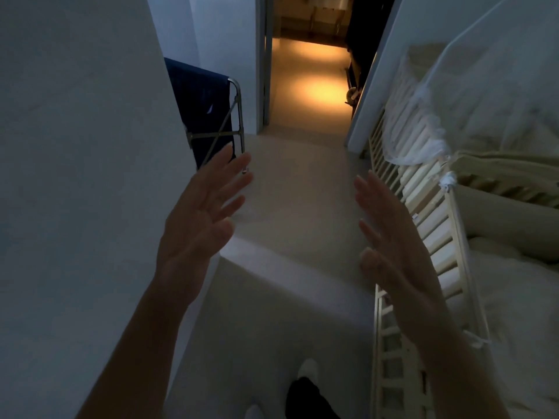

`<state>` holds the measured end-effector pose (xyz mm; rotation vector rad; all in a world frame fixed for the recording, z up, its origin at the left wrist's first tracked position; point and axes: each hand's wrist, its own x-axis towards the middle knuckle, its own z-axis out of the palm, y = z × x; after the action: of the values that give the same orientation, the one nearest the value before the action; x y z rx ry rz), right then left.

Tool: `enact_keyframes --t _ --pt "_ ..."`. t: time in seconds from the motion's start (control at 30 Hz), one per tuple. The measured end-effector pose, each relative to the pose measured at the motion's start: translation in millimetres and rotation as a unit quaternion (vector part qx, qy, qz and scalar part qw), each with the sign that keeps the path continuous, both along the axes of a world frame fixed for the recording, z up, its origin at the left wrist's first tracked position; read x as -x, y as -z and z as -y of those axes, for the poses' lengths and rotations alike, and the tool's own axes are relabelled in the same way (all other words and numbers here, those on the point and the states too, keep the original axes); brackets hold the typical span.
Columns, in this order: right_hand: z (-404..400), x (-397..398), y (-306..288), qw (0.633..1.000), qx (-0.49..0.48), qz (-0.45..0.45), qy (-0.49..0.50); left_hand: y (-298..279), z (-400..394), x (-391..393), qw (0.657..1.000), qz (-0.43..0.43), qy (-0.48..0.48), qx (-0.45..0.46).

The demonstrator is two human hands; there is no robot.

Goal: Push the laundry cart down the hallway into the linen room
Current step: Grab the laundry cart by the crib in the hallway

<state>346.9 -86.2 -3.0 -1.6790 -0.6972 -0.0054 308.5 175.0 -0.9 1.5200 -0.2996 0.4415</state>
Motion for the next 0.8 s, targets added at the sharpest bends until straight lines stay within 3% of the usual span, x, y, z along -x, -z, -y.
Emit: enact_keyframes --t 0.47,0.8 --pt "-8 -213 1 0.999 -0.021 0.004 -0.039 -13 0 -197 0.999 -0.023 -0.049 0.002" --pt "5 -363 1 0.998 0.025 -0.009 -0.055 -8 15 -332 0.998 -0.021 -0.056 -0.016"
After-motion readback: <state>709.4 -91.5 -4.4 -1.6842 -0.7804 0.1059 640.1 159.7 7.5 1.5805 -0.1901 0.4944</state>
